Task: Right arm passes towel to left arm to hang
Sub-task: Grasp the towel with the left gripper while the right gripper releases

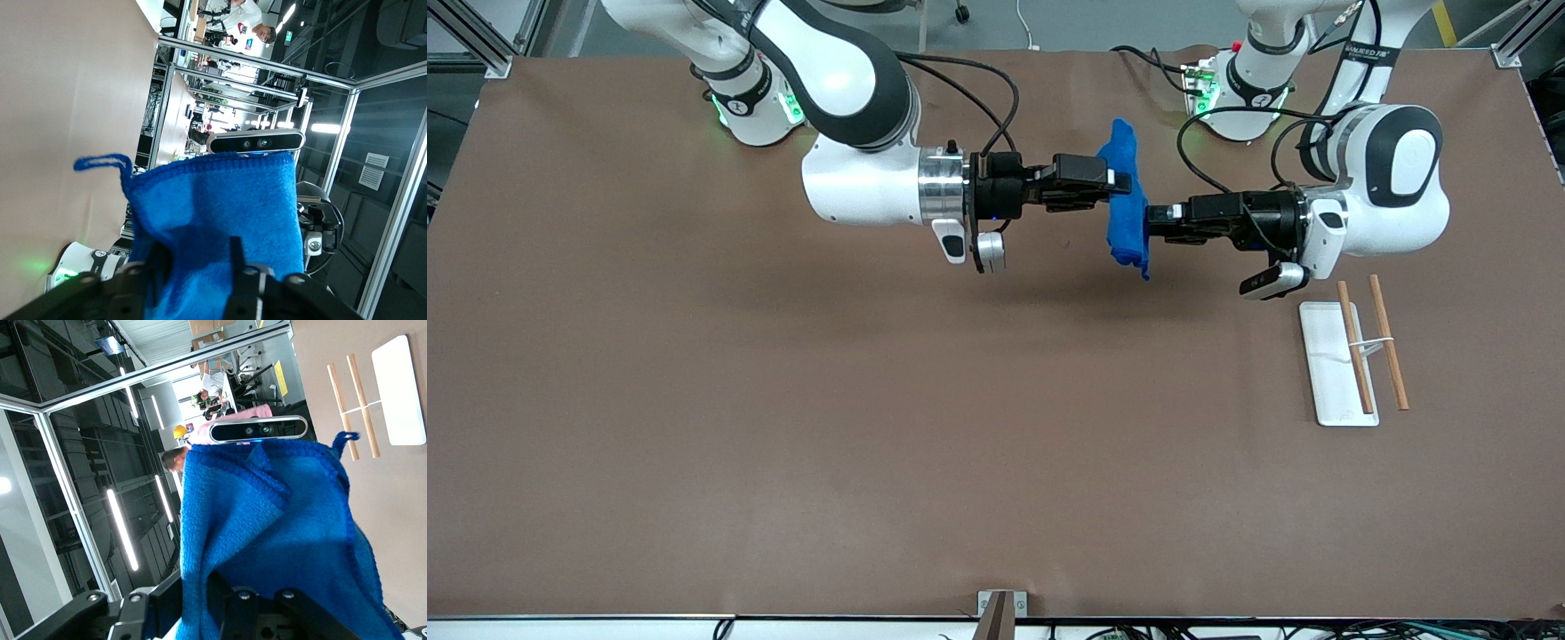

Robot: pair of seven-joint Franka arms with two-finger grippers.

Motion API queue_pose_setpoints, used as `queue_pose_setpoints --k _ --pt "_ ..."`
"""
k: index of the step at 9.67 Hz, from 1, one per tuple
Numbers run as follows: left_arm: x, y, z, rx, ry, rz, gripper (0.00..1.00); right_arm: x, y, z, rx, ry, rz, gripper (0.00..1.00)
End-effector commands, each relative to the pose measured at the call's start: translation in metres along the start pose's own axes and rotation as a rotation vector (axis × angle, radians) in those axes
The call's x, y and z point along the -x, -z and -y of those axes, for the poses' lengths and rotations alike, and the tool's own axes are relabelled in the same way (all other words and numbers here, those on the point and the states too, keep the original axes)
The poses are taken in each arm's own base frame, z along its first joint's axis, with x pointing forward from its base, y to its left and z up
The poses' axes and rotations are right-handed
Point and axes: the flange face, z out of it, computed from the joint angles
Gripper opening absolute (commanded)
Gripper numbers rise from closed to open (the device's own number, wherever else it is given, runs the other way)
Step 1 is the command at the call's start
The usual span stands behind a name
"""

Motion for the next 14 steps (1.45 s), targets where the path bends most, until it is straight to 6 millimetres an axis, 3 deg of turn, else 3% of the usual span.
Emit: queue_pose_setpoints --k 1,6,7,8,9,11,14 --pt "0.001 0.009 0.013 0.007 -0.016 -0.032 0.0 0.0 -0.001 0.003 -0.025 0.004 -0.006 0.0" --pt "-0.011 0.016 0.001 -0.003 -0.072 -0.041 0.0 -0.001 0.0 0.003 -0.023 0.001 -0.006 0.02" --pt "-0.011 0.022 0.002 -0.045 -0.083 -0.027 0.0 -0.006 0.005 0.0 -0.009 0.016 -0.009 0.84" --pt "-0.012 0.026 -0.002 -0.092 -0.106 -0.006 0.0 -0.009 0.011 -0.003 0.013 0.031 -0.022 1.0" --pt "-0.014 0.029 -0.008 -0.126 -0.123 0.006 0.0 -0.017 0.022 -0.002 0.053 0.074 -0.037 1.0" --pt "-0.016 0.048 -0.013 -0.232 -0.158 0.03 0.0 -0.04 0.064 -0.01 0.195 0.172 -0.094 1.0" --pt "-0.027 0.116 -0.031 -0.49 -0.254 0.045 0.0 -0.072 0.132 -0.04 0.422 0.278 -0.202 1.0"
